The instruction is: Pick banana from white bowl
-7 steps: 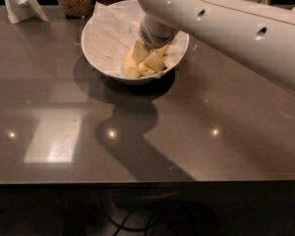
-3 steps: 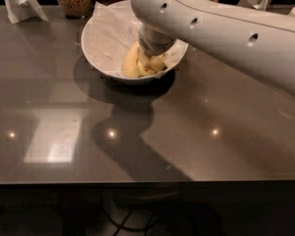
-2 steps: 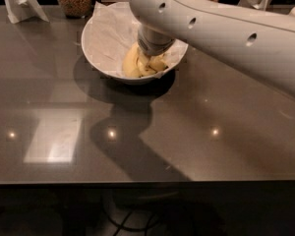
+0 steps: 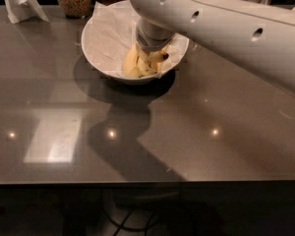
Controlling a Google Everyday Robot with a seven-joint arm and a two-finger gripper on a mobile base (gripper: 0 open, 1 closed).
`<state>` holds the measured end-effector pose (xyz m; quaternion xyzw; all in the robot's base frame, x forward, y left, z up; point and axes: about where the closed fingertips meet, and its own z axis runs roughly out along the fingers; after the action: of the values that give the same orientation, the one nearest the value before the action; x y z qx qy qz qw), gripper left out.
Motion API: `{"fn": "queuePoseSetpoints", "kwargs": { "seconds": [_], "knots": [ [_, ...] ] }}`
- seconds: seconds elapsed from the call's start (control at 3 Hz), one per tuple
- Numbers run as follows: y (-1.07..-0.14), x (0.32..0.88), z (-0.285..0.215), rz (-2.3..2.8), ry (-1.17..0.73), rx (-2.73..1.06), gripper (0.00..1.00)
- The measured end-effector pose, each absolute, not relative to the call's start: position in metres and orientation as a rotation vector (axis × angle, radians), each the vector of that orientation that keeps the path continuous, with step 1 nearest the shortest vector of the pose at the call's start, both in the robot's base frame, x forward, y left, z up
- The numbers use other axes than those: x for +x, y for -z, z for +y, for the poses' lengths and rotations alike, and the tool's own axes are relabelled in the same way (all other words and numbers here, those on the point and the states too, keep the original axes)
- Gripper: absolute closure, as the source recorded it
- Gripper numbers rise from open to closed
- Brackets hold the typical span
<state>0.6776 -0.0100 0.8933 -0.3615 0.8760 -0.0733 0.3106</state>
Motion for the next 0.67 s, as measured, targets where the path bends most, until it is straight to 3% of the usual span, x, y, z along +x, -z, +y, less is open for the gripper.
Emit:
{"fn": "queuePoseSetpoints", "kwargs": {
  "seconds": [0.67],
  "knots": [
    [-0.932, 0.665, -0.014, 2.235, 0.092, -0.949, 1.00]
  ]
}}
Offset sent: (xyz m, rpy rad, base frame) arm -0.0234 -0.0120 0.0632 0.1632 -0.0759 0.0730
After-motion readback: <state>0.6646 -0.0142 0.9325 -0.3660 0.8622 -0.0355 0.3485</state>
